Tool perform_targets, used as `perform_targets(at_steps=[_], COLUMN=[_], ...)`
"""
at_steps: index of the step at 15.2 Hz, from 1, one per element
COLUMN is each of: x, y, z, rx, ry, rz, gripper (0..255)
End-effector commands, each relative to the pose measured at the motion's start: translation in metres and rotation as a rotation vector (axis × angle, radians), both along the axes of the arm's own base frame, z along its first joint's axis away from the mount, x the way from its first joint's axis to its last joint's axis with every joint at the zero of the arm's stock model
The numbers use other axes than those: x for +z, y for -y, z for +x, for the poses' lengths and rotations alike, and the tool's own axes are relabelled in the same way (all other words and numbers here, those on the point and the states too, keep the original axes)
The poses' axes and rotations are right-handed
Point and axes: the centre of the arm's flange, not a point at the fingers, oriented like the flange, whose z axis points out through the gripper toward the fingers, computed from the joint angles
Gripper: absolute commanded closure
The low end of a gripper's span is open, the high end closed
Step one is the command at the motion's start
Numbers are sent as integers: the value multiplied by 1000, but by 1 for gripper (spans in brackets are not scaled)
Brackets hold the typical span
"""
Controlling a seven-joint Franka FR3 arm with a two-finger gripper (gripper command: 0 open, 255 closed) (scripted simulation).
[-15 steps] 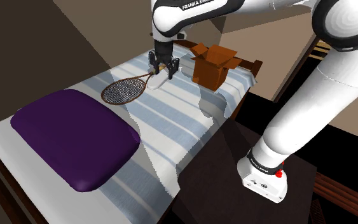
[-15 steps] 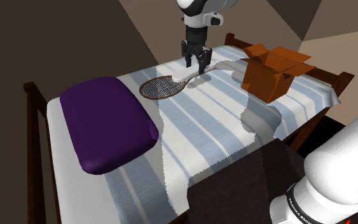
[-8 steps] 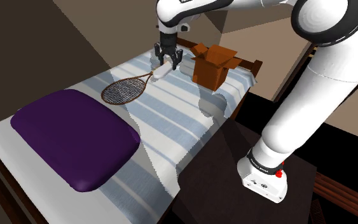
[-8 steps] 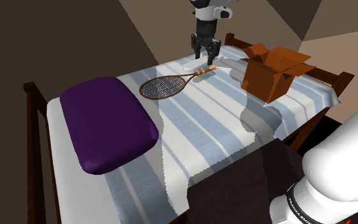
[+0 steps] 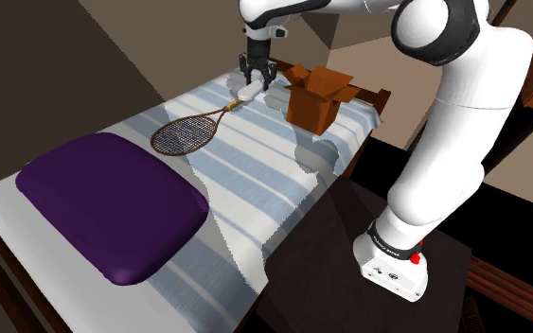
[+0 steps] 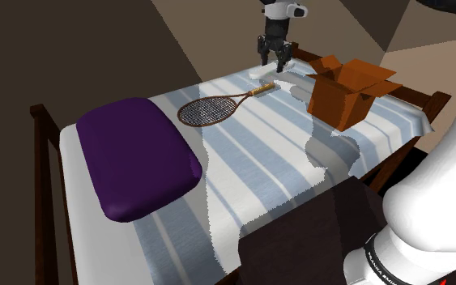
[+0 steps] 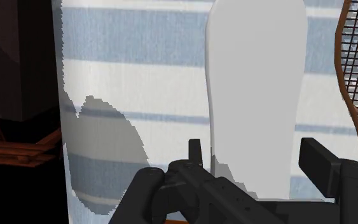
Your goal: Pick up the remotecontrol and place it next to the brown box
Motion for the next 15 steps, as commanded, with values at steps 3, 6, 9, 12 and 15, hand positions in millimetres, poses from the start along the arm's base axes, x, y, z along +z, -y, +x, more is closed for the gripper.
perform_targets(at_steps=[3,6,9,12,15], x=[1,2,2,2,-8], y=[47,81,116,151,157], z=[28,48,67,86,90], rx=[1,1,1,1,1], ry=[0,0,0,0,0], rz=[-1,-1,-1,-1,-1], gripper=[255,255,255,255,255])
